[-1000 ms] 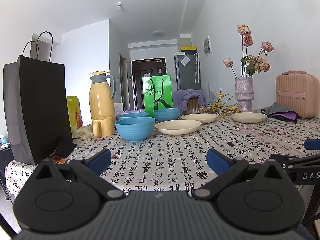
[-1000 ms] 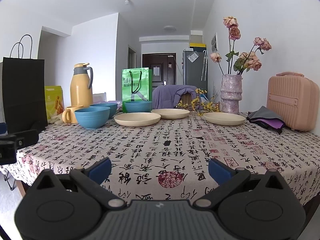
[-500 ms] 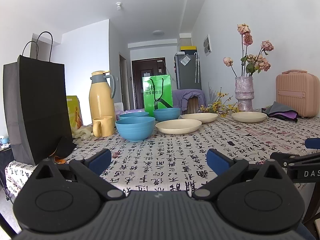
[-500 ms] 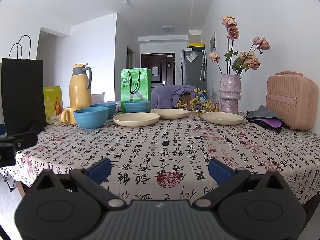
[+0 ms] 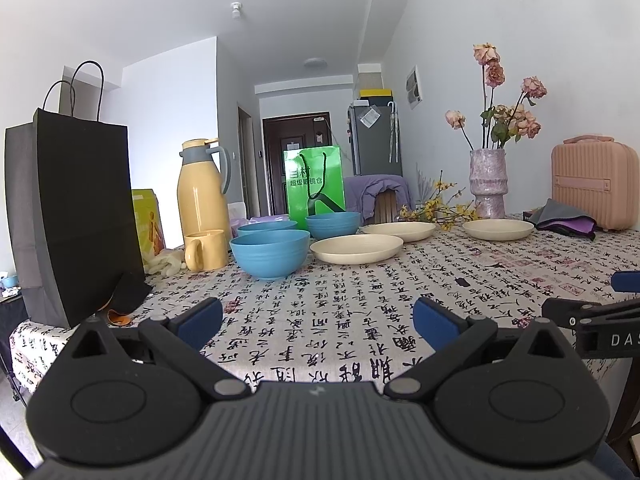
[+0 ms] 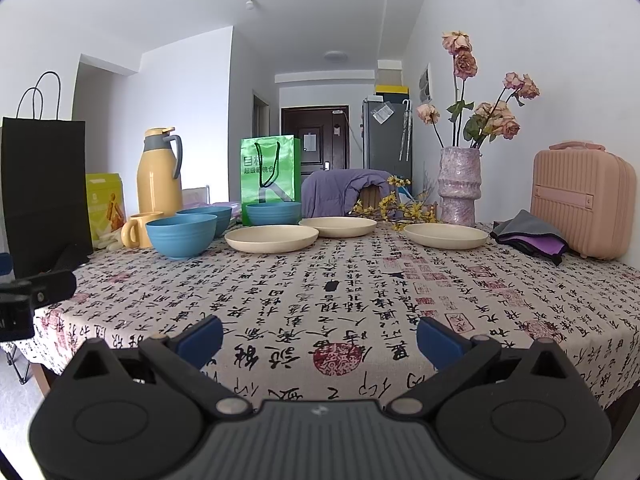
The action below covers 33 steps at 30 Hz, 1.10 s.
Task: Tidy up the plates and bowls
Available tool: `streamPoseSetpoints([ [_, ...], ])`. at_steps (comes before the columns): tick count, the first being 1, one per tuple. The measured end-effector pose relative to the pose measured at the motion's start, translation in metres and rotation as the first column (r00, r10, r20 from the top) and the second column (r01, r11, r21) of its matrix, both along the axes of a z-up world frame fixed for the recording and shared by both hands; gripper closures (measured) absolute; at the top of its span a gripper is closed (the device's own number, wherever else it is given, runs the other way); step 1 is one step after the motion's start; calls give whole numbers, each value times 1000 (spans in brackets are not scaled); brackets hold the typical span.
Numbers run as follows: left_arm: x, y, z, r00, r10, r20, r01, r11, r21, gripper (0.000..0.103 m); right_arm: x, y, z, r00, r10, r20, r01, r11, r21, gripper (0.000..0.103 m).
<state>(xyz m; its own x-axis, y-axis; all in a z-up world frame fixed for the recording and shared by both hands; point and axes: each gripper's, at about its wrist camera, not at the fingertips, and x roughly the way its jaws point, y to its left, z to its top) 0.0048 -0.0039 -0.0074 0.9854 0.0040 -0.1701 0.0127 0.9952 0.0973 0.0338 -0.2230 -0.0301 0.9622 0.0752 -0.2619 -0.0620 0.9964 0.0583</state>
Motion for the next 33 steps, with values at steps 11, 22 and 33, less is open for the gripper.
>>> streamPoseSetpoints([
  [11, 1, 0, 1, 1000, 0, 3, 0, 1000, 1, 0, 0, -1, 2, 1000, -6, 3, 6, 1000, -1, 0],
  [22, 11, -6, 4, 1000, 18, -7, -18, 1000, -12, 0, 8, -3, 9, 999, -23, 44, 24, 1000, -18, 0],
  [33, 52, -6, 11, 998, 44, -49, -45, 999, -18, 0, 45, -20, 14, 997, -66, 40, 65, 997, 36, 0],
])
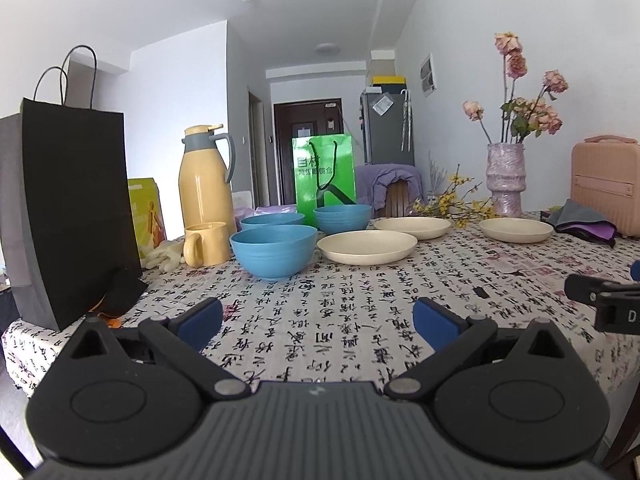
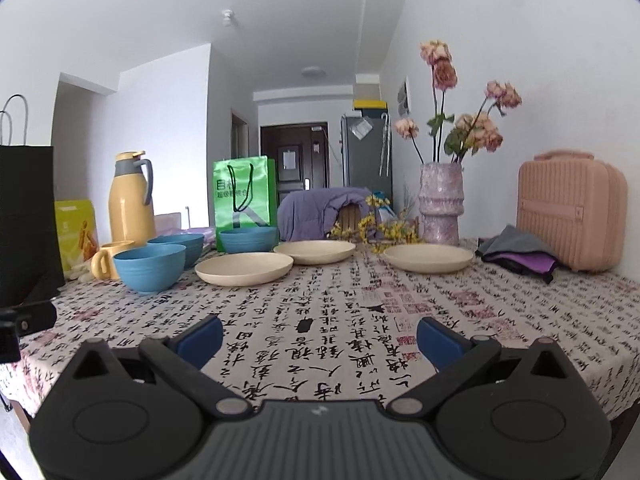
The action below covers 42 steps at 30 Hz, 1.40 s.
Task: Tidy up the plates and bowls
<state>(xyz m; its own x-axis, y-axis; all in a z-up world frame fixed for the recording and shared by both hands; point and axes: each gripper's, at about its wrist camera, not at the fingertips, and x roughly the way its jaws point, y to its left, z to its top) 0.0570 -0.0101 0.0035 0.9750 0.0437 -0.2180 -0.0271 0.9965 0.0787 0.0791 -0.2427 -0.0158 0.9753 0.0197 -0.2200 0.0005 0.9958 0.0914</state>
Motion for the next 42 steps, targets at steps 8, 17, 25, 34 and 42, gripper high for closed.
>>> streamPoseSetpoints([
  [8, 64, 1, 4, 996, 22, -88, -27, 998, -53, 0, 53, -7, 6, 1000, -1, -29, 2, 1000, 28, 0],
  [17, 169, -17, 17, 997, 23, -78, -30, 995, -90, 0, 170, -27, 29, 979, 160, -128, -130, 968, 217, 0],
  [25, 276, -27, 15, 977, -3, -213, -28, 989, -142, 0, 302, -27, 38, 955, 208, -209, -172, 969, 180, 1],
  [34, 351, -43, -7, 938, 15, -346, -75, 984, -161, 0, 411, -9, 20, 890, 313, -332, -255, 945, 207, 33],
  [42, 383, -42, -18, 914, 99, -394, -190, 961, -199, 37, 463, 4, -7, 835, 363, -414, -288, 929, 232, 77],
])
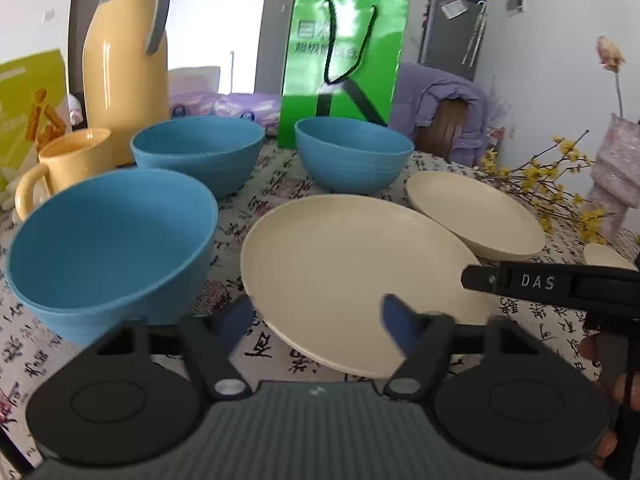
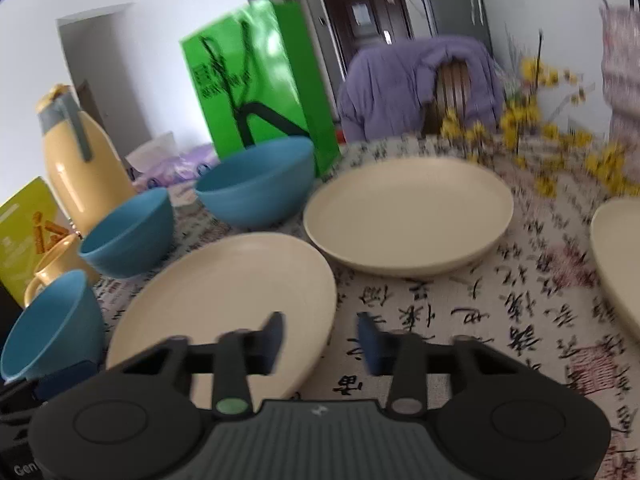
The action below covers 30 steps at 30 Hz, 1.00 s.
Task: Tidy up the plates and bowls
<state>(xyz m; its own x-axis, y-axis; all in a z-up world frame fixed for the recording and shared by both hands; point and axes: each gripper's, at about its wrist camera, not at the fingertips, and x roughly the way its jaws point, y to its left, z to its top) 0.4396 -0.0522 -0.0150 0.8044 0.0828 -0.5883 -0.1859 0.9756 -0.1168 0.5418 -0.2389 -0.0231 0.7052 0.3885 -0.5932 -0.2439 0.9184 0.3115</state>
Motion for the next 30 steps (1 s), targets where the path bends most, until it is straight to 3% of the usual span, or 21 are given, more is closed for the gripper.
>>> streamPoseSetpoints([
  [1, 1, 0, -1, 1000, 15, -4, -15, 1000, 4, 40, 4, 0, -3, 1000, 7, -12, -7, 1000, 7, 85],
  [3, 1, -2, -2, 999, 36, 8, -37, 999, 18, 45, 5, 0, -8, 1000, 18, -26, -18, 1000, 18, 89],
  [10, -6, 3, -1, 993, 115, 4, -115, 993, 7, 87, -10, -9, -12, 999, 1, -34, 0, 999, 39, 89],
  [12, -10, 5, 2, 994, 112, -10, -112, 994, -11, 91, -17, -13, -12, 999, -12, -38, 14, 999, 35, 89],
  [19, -71, 3, 6, 998, 23, -53, -26, 998, -58, 92, -84, -34, -7, 999, -14, -40, 15, 1000, 23, 88],
  [23, -108, -1, 5, 998, -26, -50, 23, 998, -54, 90, -132, -55, -10, 998, -29, -49, 33, 996, 81, 88],
  [26, -106, -1, 0, 998, -12, -57, 10, 999, -31, 89, -152, -61, -13, 998, -42, -39, 45, 994, 96, 90],
  [28, -90, 6, -6, 994, -63, -86, 55, 995, -86, 75, -157, -60, -12, 999, -44, -29, 46, 995, 83, 90],
  [30, -79, 14, -9, 995, -42, -87, 31, 992, -123, 77, -160, -60, -12, 999, -47, -26, 49, 996, 76, 90],
])
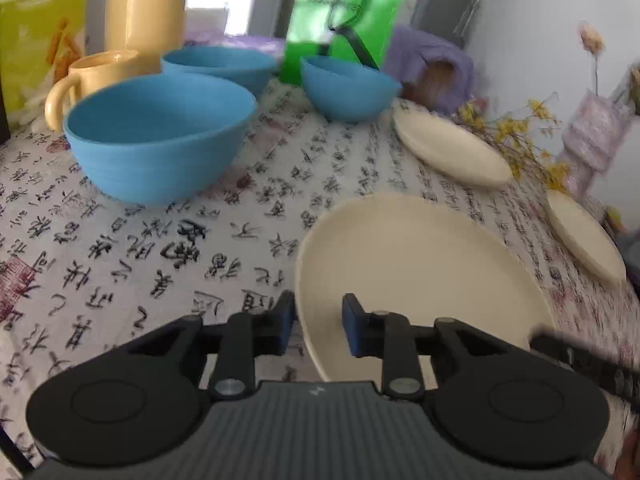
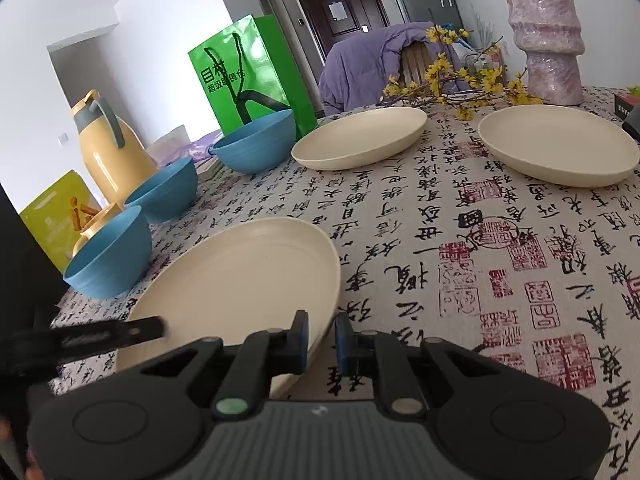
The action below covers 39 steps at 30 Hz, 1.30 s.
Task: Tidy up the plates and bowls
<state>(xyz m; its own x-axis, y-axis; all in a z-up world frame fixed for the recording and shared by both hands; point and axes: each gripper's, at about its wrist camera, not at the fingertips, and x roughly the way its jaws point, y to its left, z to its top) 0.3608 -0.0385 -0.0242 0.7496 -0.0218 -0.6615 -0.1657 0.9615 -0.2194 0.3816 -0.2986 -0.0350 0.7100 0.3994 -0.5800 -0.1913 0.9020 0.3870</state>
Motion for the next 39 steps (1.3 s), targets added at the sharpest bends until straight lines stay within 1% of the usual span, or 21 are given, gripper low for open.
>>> streamPoseSetpoints([
  [1, 5, 3, 0, 1000, -4, 2, 4, 1000, -11, 80, -1, 0, 0, 1000, 1, 2, -1, 1000, -4, 90],
  [2, 9, 4, -1, 999, -36, -5, 36, 999, -35, 81, -2, 0, 0, 1000, 2, 3, -2, 1000, -5, 90],
  [3, 11, 6, -2, 999, -44, -9, 43, 998, -45, 86, -4, -1, 0, 1000, -2, 2, 2, 1000, -7, 89],
  [6, 9, 4, 1, 998, -67, -10, 66, 997, -29, 91, -7, -2, 1, 1000, -16, 2, 16, 1000, -14, 89],
  [11, -6, -4, 15, 994, -110, 25, 110, 994, 14, 92, -18, -4, 8, 999, -40, 6, 40, 998, -42, 90],
  [16, -27, 2, 28, 992, -118, 38, 118, 993, -14, 92, -41, -3, 24, 998, -55, 32, 56, 997, -45, 90],
  [20, -54, 19, 34, 992, -109, 61, 111, 993, -29, 92, -64, 9, 34, 997, -58, 47, 59, 997, -39, 90],
  [23, -73, 45, 35, 995, -74, 73, 77, 996, -37, 92, -76, 32, 39, 998, -32, 51, 33, 999, -30, 90],
  [25, -83, 69, 34, 997, -25, 73, 29, 998, -47, 92, -79, 55, 40, 998, 8, 55, -6, 999, -32, 90],
  [29, -101, 115, 33, 995, 60, 82, -58, 998, -22, 92, -79, 110, 38, 995, 88, 47, -86, 996, -38, 89],
  [33, -119, 163, 32, 988, 132, 77, -131, 991, -27, 92, -76, 161, 34, 985, 167, 33, -165, 985, -44, 89],
  [37, -125, 196, 28, 983, 174, 60, -172, 984, -34, 92, -74, 199, 30, 976, 217, 26, -215, 975, -63, 89],
  [39, -125, 205, 26, 981, 187, 53, -186, 982, -31, 92, -75, 212, 30, 972, 235, 25, -232, 970, -73, 88],
])
